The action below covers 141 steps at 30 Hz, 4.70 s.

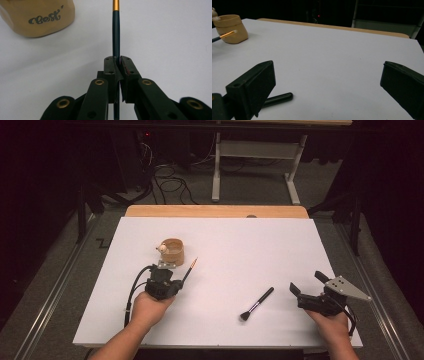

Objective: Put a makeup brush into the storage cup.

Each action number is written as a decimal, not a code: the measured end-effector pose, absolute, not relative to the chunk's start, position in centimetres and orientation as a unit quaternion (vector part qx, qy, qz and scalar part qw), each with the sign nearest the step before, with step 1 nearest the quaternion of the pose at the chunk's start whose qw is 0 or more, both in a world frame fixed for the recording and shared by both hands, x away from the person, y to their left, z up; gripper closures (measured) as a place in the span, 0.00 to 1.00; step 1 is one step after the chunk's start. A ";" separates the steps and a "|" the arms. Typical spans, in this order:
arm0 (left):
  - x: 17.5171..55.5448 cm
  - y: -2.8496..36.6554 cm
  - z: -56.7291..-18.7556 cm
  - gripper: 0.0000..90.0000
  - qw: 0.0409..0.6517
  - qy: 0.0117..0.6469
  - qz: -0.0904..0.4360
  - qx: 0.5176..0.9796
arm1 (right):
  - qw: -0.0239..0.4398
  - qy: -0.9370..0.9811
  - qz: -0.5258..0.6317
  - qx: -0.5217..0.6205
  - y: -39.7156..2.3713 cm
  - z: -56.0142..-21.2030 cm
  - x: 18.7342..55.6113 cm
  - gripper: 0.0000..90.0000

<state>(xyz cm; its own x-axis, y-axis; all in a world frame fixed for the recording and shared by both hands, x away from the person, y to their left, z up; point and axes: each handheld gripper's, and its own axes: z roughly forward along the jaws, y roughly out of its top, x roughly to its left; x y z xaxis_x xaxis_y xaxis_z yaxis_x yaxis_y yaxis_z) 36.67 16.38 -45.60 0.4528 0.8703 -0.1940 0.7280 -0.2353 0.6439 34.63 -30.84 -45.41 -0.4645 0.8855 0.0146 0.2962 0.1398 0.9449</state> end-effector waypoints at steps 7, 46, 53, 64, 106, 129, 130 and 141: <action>35.8 17.0 -46.6 0.94 0.379 0.514 0.108 0.762 | 0.297 0.697 0.497 0.424 -30.7 -45.4 34.7 0.01; 33.9 20.0 -47.0 0.94 0.557 0.460 0.145 0.676 | 0.298 0.697 0.502 0.417 -30.6 -45.3 34.5 0.01; 33.8 20.1 -46.8 0.94 0.562 0.459 0.147 0.673 | 0.299 0.697 0.502 0.416 -30.6 -45.3 34.5 0.01; 33.4 19.6 -46.3 0.94 0.578 0.437 0.167 0.669 | 0.291 0.702 0.512 0.399 -29.6 -44.7 34.2 0.01; 34.7 15.7 -43.3 0.94 0.619 0.382 0.188 0.661 | 0.200 0.729 0.592 0.280 -14.0 -37.2 37.2 0.08; 33.4 14.4 -45.1 0.94 0.620 0.369 0.175 0.669 | 0.110 0.736 0.590 0.313 -13.0 -41.5 37.2 0.15; 33.4 14.4 -45.1 0.94 0.622 0.368 0.175 0.669 | 0.106 0.734 0.593 0.314 -13.0 -41.5 37.3 0.15; 32.7 13.5 -44.9 0.94 0.628 0.354 0.172 0.672 | 0.079 0.714 0.611 0.333 -13.1 -41.6 37.4 0.17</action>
<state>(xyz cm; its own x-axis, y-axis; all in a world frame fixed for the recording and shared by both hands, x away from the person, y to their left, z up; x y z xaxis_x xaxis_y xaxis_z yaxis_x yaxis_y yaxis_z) 32.75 13.52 -44.92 0.6909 0.6907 -0.2135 0.2597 0.0386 0.9649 37.41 -13.14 -41.58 -0.7654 0.5727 0.2936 0.3787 0.0318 0.9250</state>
